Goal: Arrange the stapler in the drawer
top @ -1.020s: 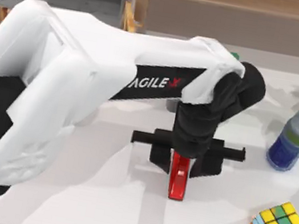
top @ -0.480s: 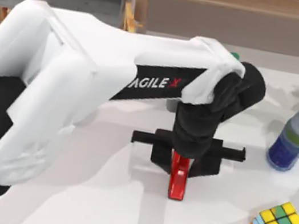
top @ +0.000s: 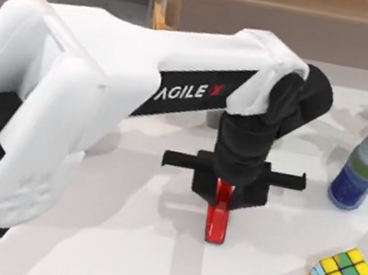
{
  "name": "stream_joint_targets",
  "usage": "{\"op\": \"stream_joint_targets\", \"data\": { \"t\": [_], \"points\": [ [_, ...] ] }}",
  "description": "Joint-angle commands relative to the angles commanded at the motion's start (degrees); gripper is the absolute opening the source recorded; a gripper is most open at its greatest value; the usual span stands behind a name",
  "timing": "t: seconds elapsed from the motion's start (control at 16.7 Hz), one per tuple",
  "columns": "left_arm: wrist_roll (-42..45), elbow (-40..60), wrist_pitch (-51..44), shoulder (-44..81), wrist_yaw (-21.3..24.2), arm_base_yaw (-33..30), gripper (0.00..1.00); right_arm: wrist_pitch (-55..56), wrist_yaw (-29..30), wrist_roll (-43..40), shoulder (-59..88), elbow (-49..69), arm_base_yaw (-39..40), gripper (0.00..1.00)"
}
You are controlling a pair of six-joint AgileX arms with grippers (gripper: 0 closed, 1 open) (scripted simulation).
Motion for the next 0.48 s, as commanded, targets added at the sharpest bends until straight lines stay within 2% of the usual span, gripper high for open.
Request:
{"op": "stream_joint_targets", "data": {
  "t": [0.48],
  "points": [
    [1.1,2.1,-0.8,-1.7,0.1,0.7,0.00,0.0,0.0,0.0,0.0,0.0,0.0,1.00]
  ]
}}
